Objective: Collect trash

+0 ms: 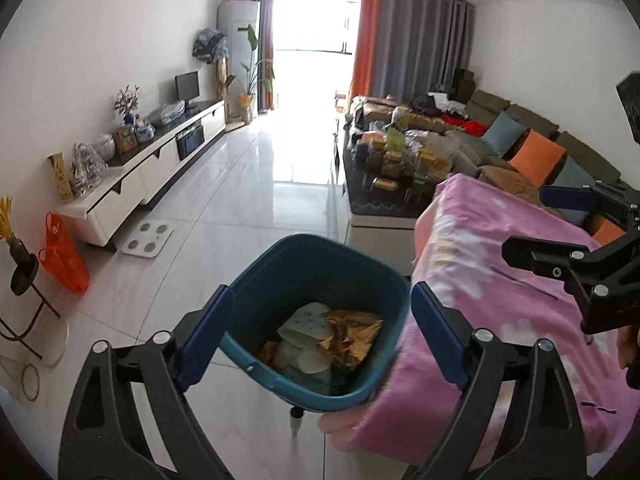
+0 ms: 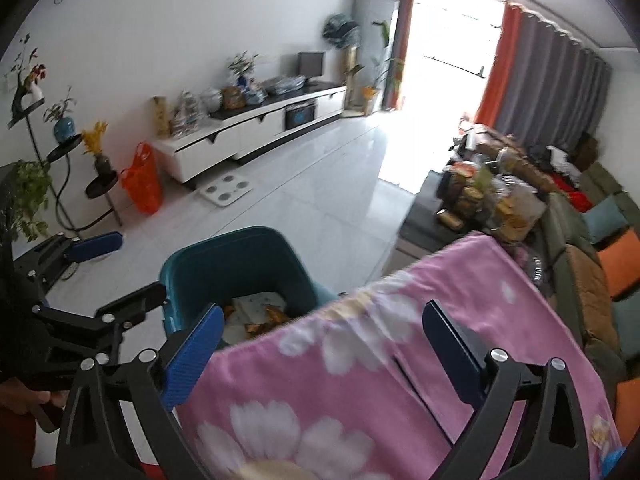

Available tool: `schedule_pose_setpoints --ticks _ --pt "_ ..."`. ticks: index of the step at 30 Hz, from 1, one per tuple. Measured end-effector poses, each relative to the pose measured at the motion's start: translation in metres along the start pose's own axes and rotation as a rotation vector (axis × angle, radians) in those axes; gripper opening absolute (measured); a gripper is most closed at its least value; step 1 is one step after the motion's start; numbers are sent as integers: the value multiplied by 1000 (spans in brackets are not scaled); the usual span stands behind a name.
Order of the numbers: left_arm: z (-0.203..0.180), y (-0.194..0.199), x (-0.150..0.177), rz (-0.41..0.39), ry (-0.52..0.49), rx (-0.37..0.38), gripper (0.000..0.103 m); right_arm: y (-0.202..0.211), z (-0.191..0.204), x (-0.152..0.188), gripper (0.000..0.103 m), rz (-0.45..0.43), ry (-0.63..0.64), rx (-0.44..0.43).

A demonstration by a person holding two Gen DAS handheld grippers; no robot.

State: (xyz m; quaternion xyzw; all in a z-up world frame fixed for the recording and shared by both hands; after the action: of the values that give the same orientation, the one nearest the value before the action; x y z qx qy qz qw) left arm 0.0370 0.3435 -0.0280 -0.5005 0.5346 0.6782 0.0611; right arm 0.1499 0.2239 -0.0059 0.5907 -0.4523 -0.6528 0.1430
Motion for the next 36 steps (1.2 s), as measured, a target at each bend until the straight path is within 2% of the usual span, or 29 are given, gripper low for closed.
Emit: schedule_pose_setpoints --ticks 5,18,27,36 --pt "-40 18 -2 -32 -45 55 97 33 -35 29 96 -41 -80 89" --pt "-166 48 6 -78 -198 231 97 102 -115 124 96 -65 -291 327" --pt "-237 62 27 -86 -287 337 97 145 -148 193 96 -70 -430 462" --pt "-283 74 55 -92 -376 405 97 179 -164 248 96 -75 -550 569"
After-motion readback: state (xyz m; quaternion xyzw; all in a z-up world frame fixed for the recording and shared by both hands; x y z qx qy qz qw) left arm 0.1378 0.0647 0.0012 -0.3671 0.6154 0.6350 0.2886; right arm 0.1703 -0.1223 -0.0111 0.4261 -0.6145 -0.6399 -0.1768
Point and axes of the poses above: each gripper's, at about its wrist camera, not at the fingertips, and y roughly against the way its jaws point, z to its left, x to its underside, the point moved 5 cm from there along -y, roughly the way its jaws point, and after that the axes turned 5 degrees about z, right-handed, at the moved point
